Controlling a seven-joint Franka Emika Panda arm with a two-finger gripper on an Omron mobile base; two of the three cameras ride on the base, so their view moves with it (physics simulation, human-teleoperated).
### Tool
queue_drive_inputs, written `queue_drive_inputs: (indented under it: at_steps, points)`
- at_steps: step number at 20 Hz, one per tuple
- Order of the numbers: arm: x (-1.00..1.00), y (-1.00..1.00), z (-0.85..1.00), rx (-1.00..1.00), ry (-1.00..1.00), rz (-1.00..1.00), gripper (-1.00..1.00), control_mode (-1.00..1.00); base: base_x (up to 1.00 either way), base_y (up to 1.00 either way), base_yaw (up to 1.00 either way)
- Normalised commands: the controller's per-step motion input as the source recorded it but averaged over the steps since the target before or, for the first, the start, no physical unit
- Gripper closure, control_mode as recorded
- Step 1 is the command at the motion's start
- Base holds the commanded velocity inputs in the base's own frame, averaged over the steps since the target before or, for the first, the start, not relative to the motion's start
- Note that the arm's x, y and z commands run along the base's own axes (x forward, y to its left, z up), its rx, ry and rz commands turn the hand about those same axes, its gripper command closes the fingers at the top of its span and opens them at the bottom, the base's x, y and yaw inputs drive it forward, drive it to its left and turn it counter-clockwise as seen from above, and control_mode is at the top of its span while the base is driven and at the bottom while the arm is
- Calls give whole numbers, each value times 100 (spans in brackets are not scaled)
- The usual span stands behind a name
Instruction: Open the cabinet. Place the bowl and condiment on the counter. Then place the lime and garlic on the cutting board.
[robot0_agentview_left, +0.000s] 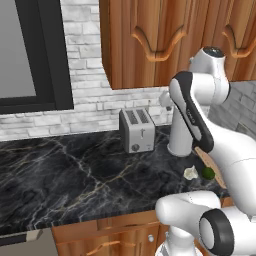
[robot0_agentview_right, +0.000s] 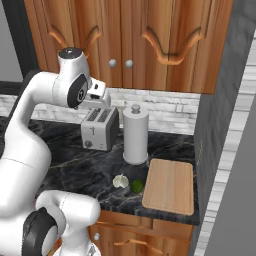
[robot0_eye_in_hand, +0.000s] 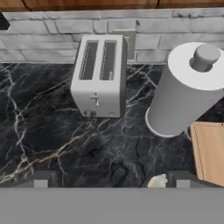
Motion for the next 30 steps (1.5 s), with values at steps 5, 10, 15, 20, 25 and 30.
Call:
queue_drive_inputs:
  at_steps: [5,10,15,20,25,30]
  points:
    - [-2,-12,23,2,-20,0,-100,-100,0,0,0]
    - [-9,-12,16,2,-23,0,-100,-100,0,0,0]
    - [-4,-10,13,0,-21,0,-100,-100,0,0,0]
    - [-1,-9,25,2,-19,0,-100,-100,0,0,0]
    - [0,-10,29,3,-20,0,-100,-100,0,0,0]
    - [0,-13,23,3,-22,0,-100,-100,0,0,0]
